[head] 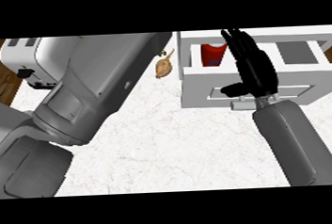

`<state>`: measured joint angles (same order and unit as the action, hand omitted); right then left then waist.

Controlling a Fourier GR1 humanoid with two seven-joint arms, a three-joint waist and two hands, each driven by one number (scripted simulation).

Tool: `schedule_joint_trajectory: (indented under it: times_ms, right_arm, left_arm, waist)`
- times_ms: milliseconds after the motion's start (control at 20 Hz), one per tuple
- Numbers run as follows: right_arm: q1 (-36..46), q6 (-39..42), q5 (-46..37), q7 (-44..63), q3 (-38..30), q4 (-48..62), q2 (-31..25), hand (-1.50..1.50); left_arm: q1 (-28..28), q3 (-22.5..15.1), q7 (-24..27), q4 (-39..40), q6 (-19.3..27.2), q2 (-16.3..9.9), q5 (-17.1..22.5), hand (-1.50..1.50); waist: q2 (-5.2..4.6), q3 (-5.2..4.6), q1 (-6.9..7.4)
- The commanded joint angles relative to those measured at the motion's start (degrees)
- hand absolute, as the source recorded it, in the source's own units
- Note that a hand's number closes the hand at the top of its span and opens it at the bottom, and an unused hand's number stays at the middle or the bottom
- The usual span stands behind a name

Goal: Pick up the can, place it into the drawer and close the drawer

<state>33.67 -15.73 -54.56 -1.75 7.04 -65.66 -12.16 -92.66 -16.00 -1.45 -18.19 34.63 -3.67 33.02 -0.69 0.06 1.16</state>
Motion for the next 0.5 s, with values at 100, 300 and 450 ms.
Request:
schedule_joint_trajectory:
  times_ms: [100,300,450]
  right_arm:
    - [8.6,-10.1,-4.5,-1.0,-3.5,16.7,1.6,-1.50]
    - [12.2,-17.5,-5.1,-2.6,-6.2,23.6,2.0,-1.50]
    - [18.7,-17.3,-5.3,-1.6,-7.9,29.3,1.5,-1.50]
  left_arm:
    - [1.0,0.0,-2.7,-3.6,-1.5,-3.7,-1.0,-1.50]
    - [4.4,-0.5,-4.7,-6.7,-3.1,-6.2,-1.6,-1.50]
    - [8.8,-0.7,-3.3,-9.0,-2.8,-6.3,-1.9,-1.50]
  waist:
    - [0.07,0.00,1.81]
    - [0.23,0.00,2.42]
    - [0.14,-0.03,3.11]
